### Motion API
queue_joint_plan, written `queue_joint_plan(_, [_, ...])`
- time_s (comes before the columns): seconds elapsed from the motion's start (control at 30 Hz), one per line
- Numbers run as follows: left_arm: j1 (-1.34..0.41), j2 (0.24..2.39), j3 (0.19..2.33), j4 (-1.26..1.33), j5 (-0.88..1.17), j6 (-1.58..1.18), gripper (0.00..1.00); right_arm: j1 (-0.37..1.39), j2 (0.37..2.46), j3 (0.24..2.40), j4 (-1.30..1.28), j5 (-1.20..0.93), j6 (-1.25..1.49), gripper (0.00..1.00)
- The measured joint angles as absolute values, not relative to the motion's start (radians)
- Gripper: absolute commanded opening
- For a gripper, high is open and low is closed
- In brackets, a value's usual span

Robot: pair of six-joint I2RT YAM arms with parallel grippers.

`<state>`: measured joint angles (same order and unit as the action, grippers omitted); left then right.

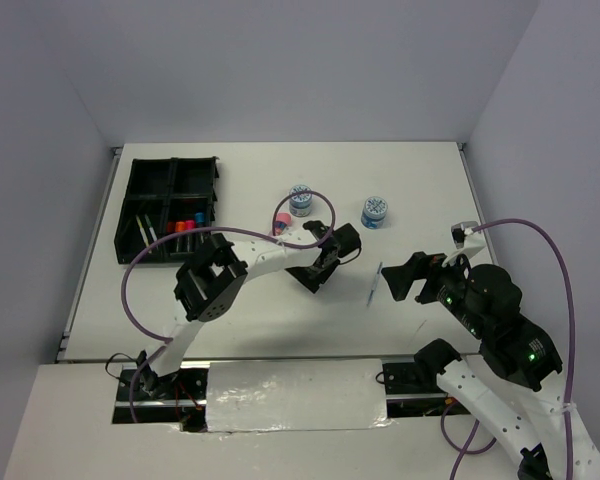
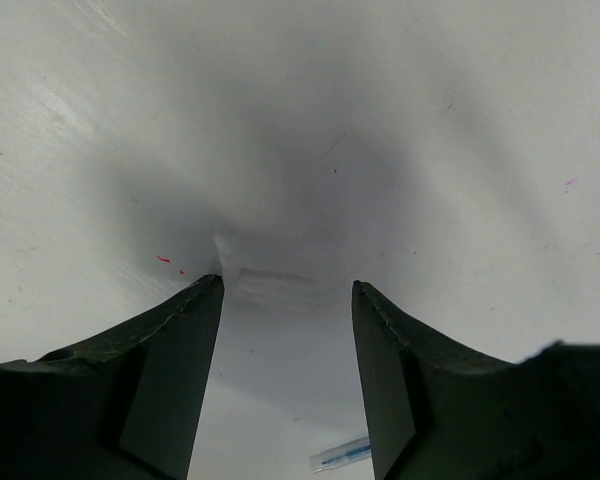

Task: Sort the stationery into containers
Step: Pick up the pen cap from the center of the board.

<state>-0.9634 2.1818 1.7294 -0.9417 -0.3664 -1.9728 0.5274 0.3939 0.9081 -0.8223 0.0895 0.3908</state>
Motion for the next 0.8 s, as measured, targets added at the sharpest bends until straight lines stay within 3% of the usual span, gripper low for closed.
queue_joint_plan(0.27, [-0.963, 2.182, 1.727, -0.936, -0.37, -1.972, 0.69, 0.527, 0.394, 0.908, -0.822, 0.09, 0.391, 1.0])
queue_joint_plan(0.43, [-0.964, 2.182, 1.726, -0.936, -0.372, -1.973, 0.63, 0.527, 0.394, 0.908, -0.822, 0.092, 0.391, 1.0])
queue_joint_plan(0.8, [-0.966, 2.189, 1.735, -0.909, -0.403, -1.88, 0.72, 0.528, 0.397, 0.908, -0.822, 0.094, 0.391, 1.0])
